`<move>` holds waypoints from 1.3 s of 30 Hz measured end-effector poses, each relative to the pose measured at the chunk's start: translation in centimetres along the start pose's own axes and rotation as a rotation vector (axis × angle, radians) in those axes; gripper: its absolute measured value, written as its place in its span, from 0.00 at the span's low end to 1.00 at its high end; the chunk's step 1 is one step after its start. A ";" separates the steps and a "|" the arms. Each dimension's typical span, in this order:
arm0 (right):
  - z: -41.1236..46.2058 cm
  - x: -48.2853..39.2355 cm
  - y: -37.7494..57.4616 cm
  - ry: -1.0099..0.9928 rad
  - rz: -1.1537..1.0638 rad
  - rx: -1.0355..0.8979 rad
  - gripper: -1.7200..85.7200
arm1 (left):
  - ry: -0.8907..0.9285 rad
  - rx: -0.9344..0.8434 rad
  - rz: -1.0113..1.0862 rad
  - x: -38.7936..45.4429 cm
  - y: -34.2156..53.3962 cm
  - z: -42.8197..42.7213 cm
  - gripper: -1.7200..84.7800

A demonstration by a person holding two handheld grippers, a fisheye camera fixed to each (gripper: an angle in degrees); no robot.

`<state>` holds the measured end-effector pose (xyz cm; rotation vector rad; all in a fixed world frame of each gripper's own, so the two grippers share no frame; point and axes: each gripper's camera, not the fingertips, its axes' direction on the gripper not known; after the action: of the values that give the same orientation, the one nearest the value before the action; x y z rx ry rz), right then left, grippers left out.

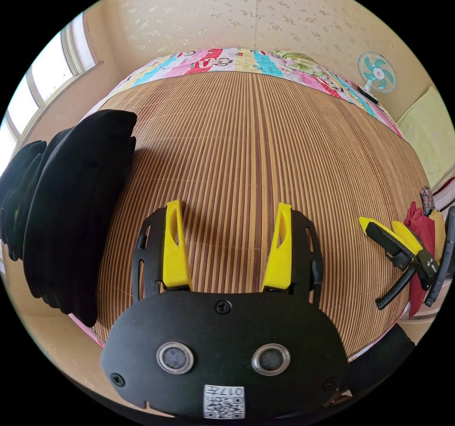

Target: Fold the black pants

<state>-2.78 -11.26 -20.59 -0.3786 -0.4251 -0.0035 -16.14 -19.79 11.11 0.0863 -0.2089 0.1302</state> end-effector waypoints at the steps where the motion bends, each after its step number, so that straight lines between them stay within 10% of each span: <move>1: 0.0 0.1 0.0 0.000 0.000 0.000 0.32 | 0.000 0.000 0.000 -0.1 -0.1 0.0 0.32; 39: -1.5 1.5 -1.0 0.003 0.001 0.001 0.32 | -0.003 0.001 -0.003 -1.3 -1.9 -1.1 0.32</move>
<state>-0.85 -12.62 -20.90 -0.3775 -0.4222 -0.0026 -16.93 -21.76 9.66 0.0877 -0.2115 0.1267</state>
